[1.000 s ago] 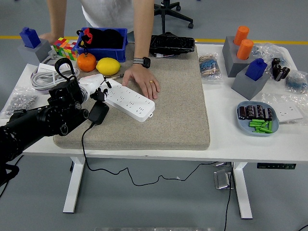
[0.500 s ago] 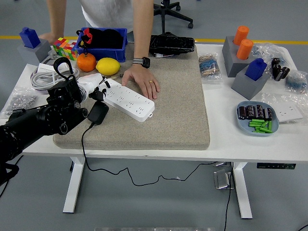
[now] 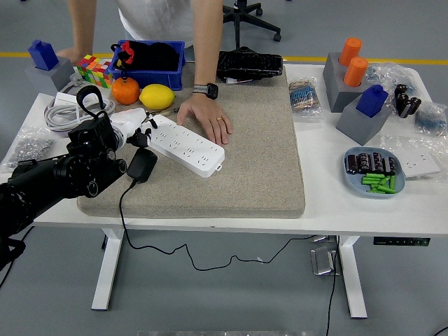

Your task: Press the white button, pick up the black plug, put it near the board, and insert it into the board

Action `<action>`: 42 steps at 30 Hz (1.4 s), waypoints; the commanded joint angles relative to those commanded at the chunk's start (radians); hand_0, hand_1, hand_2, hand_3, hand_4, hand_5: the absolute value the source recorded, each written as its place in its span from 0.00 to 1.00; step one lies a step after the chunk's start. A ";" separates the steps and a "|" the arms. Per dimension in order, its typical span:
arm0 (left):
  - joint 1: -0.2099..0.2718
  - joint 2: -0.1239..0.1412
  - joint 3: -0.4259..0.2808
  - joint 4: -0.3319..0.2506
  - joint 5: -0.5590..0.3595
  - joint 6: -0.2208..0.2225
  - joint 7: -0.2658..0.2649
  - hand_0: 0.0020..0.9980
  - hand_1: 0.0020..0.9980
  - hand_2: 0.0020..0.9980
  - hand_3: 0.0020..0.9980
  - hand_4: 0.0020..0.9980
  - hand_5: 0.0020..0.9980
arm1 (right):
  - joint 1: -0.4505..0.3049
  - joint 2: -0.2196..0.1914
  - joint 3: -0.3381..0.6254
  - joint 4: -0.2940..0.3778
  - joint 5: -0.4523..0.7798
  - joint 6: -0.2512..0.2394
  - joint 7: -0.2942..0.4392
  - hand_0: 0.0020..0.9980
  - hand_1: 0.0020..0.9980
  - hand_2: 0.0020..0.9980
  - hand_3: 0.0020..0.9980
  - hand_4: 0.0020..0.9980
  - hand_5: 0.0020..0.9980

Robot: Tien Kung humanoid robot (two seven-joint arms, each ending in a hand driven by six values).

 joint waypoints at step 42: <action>0.261 0.207 -0.713 -0.571 0.496 0.035 0.110 0.73 0.81 0.79 0.87 0.95 0.43 | -0.009 0.008 0.016 0.003 -0.019 -0.002 0.000 0.67 0.59 0.58 0.57 0.63 0.31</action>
